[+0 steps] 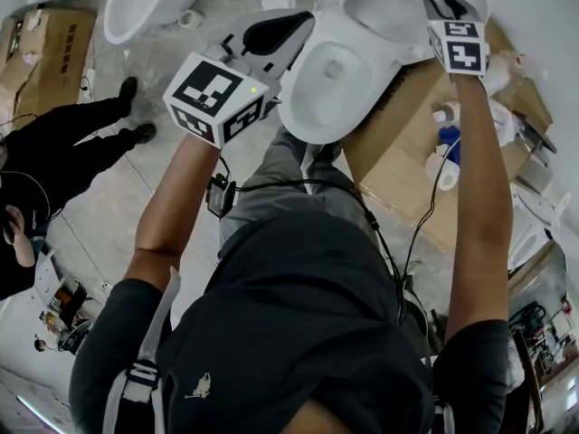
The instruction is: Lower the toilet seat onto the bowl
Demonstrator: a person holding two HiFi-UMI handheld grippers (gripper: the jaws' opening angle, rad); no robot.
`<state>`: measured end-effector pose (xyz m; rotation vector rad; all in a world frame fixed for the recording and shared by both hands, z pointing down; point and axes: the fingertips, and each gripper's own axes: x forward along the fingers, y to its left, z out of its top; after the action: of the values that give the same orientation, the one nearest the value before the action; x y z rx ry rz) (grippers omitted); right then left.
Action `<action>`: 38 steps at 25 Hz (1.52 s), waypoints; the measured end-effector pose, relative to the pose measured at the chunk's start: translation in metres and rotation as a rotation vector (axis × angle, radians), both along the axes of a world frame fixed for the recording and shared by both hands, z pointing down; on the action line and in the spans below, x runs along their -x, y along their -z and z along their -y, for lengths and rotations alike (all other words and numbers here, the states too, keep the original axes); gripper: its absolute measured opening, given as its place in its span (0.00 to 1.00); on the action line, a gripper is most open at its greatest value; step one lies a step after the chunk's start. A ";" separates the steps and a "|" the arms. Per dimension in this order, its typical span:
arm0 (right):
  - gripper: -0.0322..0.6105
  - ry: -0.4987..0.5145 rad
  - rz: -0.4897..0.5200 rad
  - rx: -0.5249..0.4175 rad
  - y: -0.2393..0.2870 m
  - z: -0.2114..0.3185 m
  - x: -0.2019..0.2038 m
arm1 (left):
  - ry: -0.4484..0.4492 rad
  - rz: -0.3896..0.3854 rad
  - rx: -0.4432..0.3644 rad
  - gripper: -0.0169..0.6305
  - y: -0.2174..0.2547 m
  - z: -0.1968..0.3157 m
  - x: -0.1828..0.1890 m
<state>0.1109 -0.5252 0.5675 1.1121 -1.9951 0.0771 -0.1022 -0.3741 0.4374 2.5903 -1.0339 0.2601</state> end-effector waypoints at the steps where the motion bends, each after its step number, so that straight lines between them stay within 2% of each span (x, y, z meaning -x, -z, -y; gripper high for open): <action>1: 0.25 0.011 -0.008 0.005 0.000 -0.004 0.001 | 0.000 -0.001 0.001 0.03 0.000 -0.001 -0.001; 7: 0.24 0.041 -0.033 0.013 0.007 -0.032 0.011 | 0.003 -0.010 -0.005 0.03 0.003 -0.012 -0.003; 20: 0.24 0.185 -0.018 0.082 -0.003 -0.126 0.047 | -0.003 -0.015 0.019 0.03 -0.007 -0.039 -0.013; 38: 0.26 0.434 -0.024 0.238 -0.064 -0.271 0.100 | -0.023 -0.003 0.063 0.03 -0.022 -0.054 -0.029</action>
<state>0.0107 -0.2538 0.6317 0.5149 -2.0983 0.0711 -0.0735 -0.3204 0.4590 2.5470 -0.9796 0.2891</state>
